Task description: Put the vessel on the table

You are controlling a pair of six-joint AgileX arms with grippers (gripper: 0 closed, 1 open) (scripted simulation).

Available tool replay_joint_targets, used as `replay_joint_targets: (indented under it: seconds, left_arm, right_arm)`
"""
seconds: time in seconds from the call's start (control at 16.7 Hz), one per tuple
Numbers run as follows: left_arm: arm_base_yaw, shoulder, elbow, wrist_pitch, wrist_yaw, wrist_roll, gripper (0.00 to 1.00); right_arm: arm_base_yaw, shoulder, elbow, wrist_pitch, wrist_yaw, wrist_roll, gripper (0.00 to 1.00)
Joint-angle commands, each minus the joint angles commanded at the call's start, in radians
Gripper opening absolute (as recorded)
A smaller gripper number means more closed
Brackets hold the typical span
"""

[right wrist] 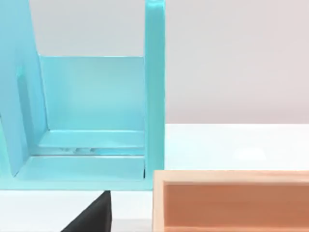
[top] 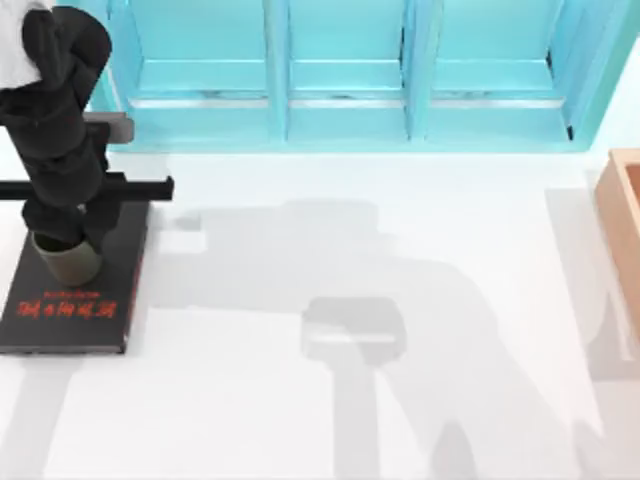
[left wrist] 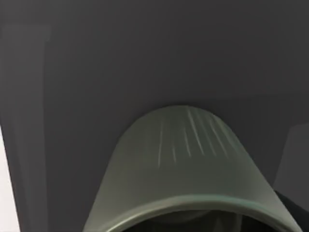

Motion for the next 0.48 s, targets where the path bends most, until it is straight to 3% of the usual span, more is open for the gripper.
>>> replay_joint_targets:
  seconds: [0.48]
  left_arm:
    - [-0.002, -0.035, 0.125, -0.171, 0.000, -0.002, 0.00]
  right_arm:
    - [0.000, 0.000, 0.000, 0.000, 0.000, 0.000, 1.00]
